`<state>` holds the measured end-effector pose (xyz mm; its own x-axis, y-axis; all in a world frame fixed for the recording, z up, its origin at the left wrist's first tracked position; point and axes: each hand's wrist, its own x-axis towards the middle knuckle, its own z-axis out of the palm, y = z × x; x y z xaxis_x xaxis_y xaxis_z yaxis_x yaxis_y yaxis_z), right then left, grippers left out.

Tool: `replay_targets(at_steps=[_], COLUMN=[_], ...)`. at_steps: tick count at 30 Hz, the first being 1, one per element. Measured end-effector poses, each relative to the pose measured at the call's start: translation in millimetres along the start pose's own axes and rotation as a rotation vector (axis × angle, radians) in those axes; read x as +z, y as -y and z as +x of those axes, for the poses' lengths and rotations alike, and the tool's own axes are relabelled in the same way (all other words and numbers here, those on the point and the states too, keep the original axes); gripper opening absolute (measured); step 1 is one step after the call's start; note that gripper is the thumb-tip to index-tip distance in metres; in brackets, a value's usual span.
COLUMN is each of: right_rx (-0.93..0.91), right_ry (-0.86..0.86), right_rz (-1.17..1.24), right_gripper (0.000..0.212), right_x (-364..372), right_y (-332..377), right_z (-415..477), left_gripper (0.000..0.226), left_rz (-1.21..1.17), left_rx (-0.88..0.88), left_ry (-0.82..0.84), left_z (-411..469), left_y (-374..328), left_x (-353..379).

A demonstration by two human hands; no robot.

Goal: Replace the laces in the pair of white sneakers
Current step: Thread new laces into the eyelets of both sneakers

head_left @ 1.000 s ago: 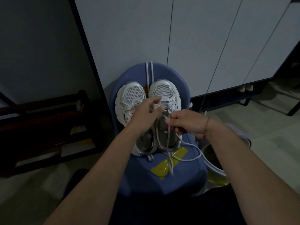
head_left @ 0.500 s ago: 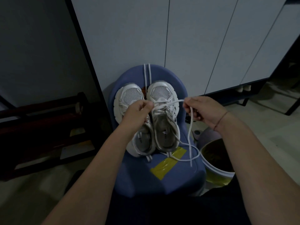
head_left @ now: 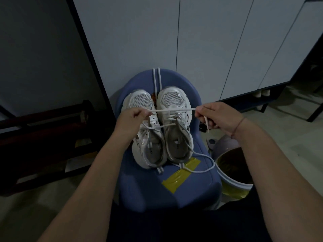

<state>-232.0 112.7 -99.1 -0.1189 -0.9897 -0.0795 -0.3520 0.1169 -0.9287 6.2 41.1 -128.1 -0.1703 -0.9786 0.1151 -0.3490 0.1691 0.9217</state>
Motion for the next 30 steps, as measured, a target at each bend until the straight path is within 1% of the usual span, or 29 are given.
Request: replay_targets(at_steps=[1,2,4,5,6,7,8,9,10,11,14,16,17,19,20,21,22,24,25,27,28,30], right_rx=[-0.026,-0.058,-0.116,-0.142,-0.162,-0.175,-0.177,-0.17,-0.157,-0.139,-0.088,-0.093,-0.098,-0.096,-0.085,-0.072,-0.061,-0.054,-0.048,0.011,0.088,0.312], right_ry=[0.001,0.003,0.016,0.034,0.057,0.078,0.094,0.105,0.114,0.121,0.127,0.094,0.073,0.042,0.034,0.029,0.023,0.001,-0.017,-0.074,-0.114,-0.16], right_rz=[-0.05,-0.104,-0.188,-0.215,-0.237,-0.254,-0.266,-0.278,-0.284,-0.274,-0.162,-0.111,-0.095,-0.081,-0.086,-0.092,-0.091,-0.059,-0.033,0.086,0.198,0.492], right_gripper=[0.03,0.029,0.027,0.027,0.028,0.029,0.031,0.032,0.032,0.033,0.029,0.023,0.021,0.017,0.016,0.015,0.015,0.017,0.02,0.026,0.03,0.034], right_x=[3.0,7.6,19.7,25.7,30.7,33.9,35.2,34.8,33.3,30.8,20.3,16.5,16.9,21.8,26.0,30.8,35.6,42.1,44.0,49.1,52.6,63.2], right_y=[-0.4,0.0,4.0,6.5,9.1,10.8,11.7,11.5,10.7,9.0,5.3,5.0,4.9,5.8,6.6,6.8,7.4,6.9,5.3,2.0,0.9,-2.6], right_z=[-0.4,-0.9,-2.0,-2.4,-2.8,-2.9,-2.9,-2.4,-2.4,-2.4,-4.3,-5.4,-5.8,-6.1,-6.0,-5.5,-5.6,-5.5,-5.3,-4.4,-3.3,-1.9], left_gripper=[0.014,0.014,0.028,0.036,0.042,0.043,0.038,0.029,0.021,0.017,0.021,0.023,0.024,0.024,0.026,0.028,0.025,0.01,0.008,0.014,0.017,0.021], left_rz=[0.043,0.077,0.158,0.208,0.239,0.238,0.203,0.152,0.119,0.119,0.139,0.155,0.199,0.355,0.384,0.358,0.278,0.115,0.085,0.068,0.058,0.046], left_rx=[0.053,0.133,0.316,0.373,0.389,0.374,0.346,0.312,0.292,0.277,0.237,0.219,0.244,0.357,0.392,0.393,0.368,0.296,0.286,0.286,0.275,0.258], left_ry=[0.006,0.014,0.067,0.108,0.156,0.212,0.263,0.3,0.303,0.277,0.196,0.189,0.184,0.164,0.187,0.239,0.304,0.395,0.399,0.349,0.317,0.261], left_z=[-0.7,-2.3,-4.9,-8.1,-10.9,-14.4,-17.7,-19.1,-19.9,-17.5,-9.7,-7.0,-6.4,-6.2,-8.5,-11.1,-15.2,-21.7,-23.5,-21.7,-19.5,-15.8], left_y=[-0.4,-2.6,-6.6,-8.5,-8.4,-8.4,-8.6,-7.9,-9.6,-9.5,-5.8,-5.4,-3.3,-1.8,-3.5,-4.9,-7.5,-10.0,-10.2,-6.6,-4.6,-0.5], left_x=[3.7,8.7,22.2,29.5,36.7,41.9,44.8,45.4,43.6,40.4,26.8,20.2,19.7,21.9,24.6,28.3,31.4,35.8,36.4,36.4,35.9,35.9])
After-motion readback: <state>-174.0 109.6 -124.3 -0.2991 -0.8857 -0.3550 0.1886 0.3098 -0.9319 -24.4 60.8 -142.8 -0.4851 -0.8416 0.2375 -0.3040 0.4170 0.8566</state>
